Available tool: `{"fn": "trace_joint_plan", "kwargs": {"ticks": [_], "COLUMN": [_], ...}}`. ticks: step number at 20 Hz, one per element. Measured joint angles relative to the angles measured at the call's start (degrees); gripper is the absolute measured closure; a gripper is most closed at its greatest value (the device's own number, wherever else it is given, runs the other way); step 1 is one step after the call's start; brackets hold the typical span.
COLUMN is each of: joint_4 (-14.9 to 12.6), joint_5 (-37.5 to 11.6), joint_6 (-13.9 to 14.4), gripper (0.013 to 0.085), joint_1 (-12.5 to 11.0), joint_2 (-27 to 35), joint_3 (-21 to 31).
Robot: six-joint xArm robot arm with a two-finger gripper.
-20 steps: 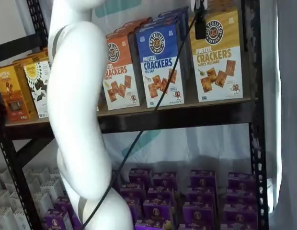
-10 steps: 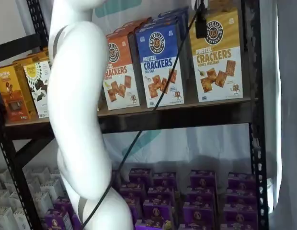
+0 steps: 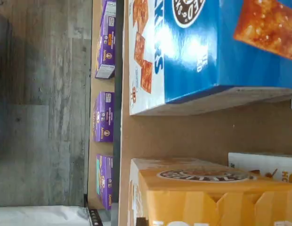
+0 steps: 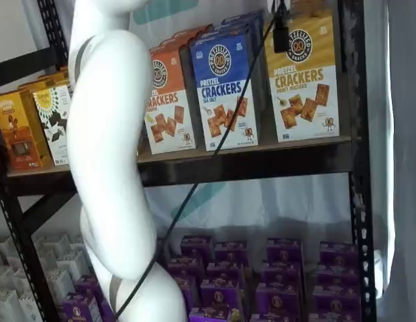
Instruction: Retrieve the yellow and white box located on the top shelf, the sixth one from the left
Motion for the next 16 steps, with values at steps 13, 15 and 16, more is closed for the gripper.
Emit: {"fn": "trace_joint_plan", "kwargs": {"ticks": [13,15,16], "joint_4": [1.3,1.7,1.9], "joint_5": [2.2,2.6,2.7], "joint_6": [-0.1,-0.1,-0.2], "gripper": [0.0370,0.0370,0.0370], "joint_1": [-1.0,-1.3,-1.5], "joint_2": [0.6,0.4,0.1], "joint_3": [-2.1,-2.2,-2.2]}}
